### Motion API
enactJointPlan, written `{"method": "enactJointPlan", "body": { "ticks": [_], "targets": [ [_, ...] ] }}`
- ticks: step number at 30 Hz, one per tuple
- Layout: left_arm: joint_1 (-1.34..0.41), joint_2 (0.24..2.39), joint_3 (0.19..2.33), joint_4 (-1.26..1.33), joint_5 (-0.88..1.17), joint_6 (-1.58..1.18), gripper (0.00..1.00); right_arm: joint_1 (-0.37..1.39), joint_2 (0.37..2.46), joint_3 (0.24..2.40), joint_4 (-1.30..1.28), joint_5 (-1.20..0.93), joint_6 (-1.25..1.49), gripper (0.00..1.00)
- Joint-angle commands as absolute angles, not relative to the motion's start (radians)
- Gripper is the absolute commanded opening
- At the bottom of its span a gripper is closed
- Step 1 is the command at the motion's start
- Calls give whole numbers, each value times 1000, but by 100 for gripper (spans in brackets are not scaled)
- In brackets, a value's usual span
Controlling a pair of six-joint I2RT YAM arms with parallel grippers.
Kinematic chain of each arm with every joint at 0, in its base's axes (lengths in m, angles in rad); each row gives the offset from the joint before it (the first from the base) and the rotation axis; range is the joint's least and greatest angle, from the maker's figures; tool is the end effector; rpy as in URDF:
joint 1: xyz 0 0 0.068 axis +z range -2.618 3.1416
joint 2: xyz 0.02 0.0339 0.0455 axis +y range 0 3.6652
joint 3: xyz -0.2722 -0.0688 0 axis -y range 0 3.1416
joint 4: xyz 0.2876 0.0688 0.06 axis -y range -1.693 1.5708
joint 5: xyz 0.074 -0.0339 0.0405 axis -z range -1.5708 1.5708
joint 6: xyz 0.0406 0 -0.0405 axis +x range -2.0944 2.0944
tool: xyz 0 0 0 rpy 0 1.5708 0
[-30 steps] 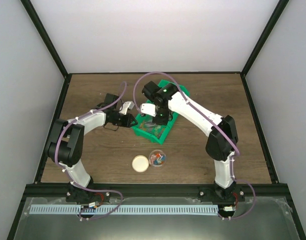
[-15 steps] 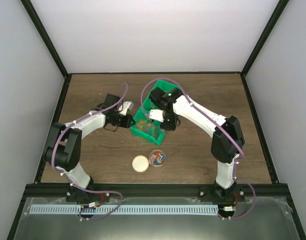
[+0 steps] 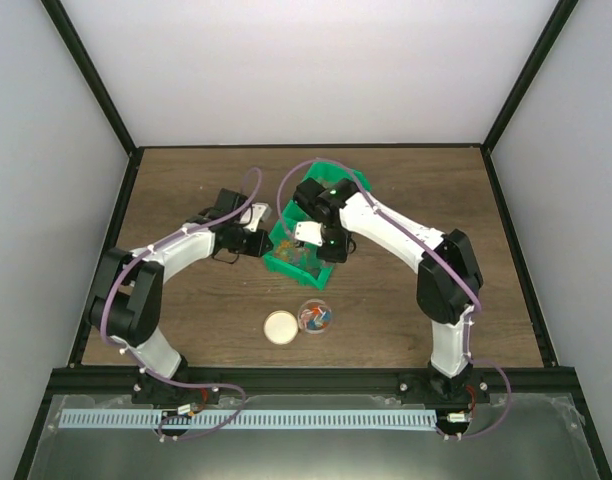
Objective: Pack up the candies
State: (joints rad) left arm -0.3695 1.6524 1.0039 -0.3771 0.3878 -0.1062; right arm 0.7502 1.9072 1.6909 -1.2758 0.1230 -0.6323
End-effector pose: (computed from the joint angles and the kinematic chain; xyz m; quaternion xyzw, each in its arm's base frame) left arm 0.3353 -0.1463 0.1635 0.1755 0.9300 -0.2426 0.2130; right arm 0.3052 0.2777 0.2534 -0.6339 0.7699 -0.0590 0.0428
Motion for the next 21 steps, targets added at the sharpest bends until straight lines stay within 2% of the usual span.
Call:
{"method": "enactJointPlan", "body": {
  "ticks": [1,13,21],
  "targets": [
    [-385,1610,1025,-333,369,-115,4,763,1960,1670,-1307,122,-641,1],
    [-391,1632,1028,-323,381,-124,4,764,2093,1723,-1256,-102,-524,1],
    [-391,1654,1039,-335,390,-122,4,758,2024,1541,-987,-129,-476,1]
  ]
}}
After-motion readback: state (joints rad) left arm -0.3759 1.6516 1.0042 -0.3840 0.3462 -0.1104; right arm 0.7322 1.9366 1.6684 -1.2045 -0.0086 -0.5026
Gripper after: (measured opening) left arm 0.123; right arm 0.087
